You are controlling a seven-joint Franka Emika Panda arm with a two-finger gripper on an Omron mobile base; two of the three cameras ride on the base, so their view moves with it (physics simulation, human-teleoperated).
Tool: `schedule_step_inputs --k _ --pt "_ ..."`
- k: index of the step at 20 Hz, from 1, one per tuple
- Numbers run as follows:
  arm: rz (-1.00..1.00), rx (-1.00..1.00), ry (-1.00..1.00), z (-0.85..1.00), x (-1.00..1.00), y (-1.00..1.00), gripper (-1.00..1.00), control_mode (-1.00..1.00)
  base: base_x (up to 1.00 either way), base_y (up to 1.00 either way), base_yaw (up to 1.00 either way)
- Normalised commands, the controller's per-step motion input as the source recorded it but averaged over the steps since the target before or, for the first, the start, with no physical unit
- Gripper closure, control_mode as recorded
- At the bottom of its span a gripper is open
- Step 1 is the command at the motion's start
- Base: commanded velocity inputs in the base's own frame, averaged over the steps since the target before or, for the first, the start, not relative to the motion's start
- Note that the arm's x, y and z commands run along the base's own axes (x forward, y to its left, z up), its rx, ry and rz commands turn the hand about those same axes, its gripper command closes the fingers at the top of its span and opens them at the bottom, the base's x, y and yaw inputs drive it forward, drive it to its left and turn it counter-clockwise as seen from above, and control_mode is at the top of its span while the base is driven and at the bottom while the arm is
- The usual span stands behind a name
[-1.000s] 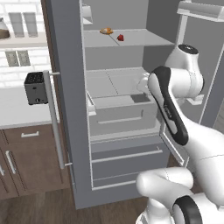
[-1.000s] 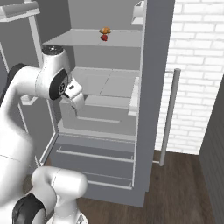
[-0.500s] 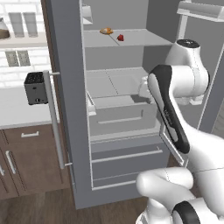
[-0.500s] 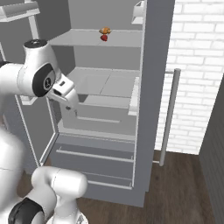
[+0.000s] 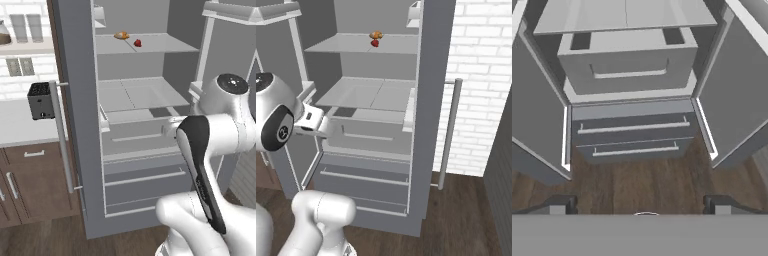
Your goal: Take the strawberry from the fridge and place it on top of the pancake, located on the dining counter.
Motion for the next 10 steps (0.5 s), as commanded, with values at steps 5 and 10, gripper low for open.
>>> schedule_step_inputs --k 5,10 --pt "0.11 0.08 0.0 -0.17 -0.31 0.0 -1.0 -1.0 0.0 0.0 0.0" --pt "-0.02 0.0 0.0 -0.09 0.0 0.0 -1.0 -1.0 0.0 0.0 0.0"
